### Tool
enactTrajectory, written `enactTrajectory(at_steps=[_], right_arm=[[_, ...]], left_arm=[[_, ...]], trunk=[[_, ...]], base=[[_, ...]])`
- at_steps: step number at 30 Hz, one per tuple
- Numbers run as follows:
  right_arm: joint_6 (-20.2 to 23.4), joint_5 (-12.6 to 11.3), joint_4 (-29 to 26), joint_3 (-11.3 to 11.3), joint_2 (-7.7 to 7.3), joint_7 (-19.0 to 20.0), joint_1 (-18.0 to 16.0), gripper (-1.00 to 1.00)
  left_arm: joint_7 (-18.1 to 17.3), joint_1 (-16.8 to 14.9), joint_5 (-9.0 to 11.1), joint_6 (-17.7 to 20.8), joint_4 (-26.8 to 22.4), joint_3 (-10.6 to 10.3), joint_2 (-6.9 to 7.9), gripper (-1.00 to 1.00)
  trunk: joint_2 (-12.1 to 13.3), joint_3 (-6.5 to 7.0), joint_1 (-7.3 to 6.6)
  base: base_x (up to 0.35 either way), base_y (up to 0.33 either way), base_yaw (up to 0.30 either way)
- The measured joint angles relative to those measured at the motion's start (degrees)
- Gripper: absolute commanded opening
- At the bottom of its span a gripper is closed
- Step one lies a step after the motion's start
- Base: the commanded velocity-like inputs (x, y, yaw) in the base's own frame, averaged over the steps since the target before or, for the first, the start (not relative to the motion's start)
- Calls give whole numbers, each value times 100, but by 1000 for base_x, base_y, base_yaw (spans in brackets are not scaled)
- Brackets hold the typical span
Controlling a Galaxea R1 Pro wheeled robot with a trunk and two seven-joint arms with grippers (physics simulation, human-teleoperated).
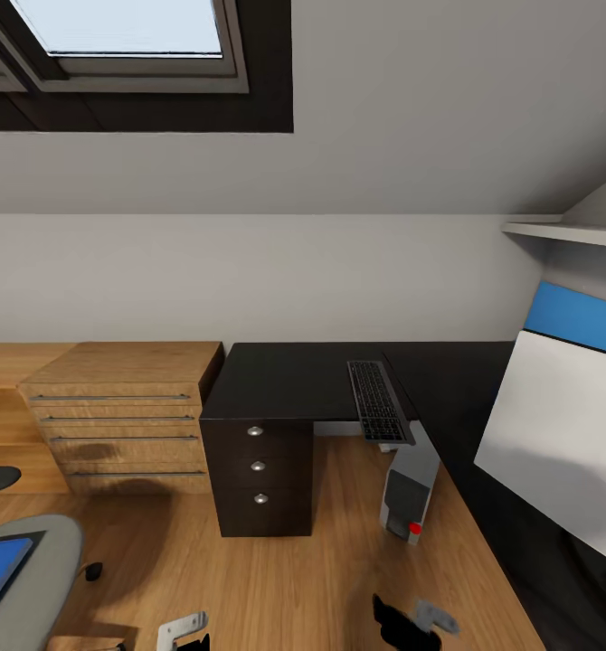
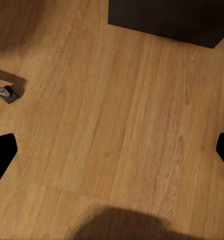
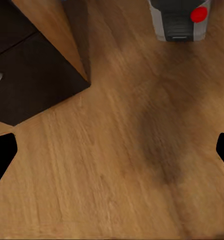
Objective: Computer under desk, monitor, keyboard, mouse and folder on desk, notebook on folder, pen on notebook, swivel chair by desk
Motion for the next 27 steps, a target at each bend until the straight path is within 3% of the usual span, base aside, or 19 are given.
enactTrajectory(at_steps=[5, 6, 10, 15, 27], right_arm=[[12, 1056, 1, 108, -34, -8, 0, 100], [17, 1425, 2, 132, -39, -14, 0, 100], [22, 1920, 1, 149, -44, -50, 1, 100], [11, 2164, -26, 136, -49, -103, 0, 100], [13, 2258, -59, 135, -227, -340, 0, 100]], left_arm=[[-3, -1, -3, 0, 1, 0, 0, 100], [-3, 0, -2, 0, 0, 0, 0, 100], [-4, 0, -3, 0, 1, 0, 0, 100], [-5, 0, -2, 0, 0, 0, 3, 100], [-7, 0, -2, 0, 0, 0, 9, 100]], trunk=[[-1, 0, 1], [0, 0, 1], [0, 0, 1], [0, 0, 3], [0, 0, 4]], base=[[-30, 0, 0], [-73, 0, 0], [-109, 0, 0], [-215, 0, 0], [-311, 0, 0]])
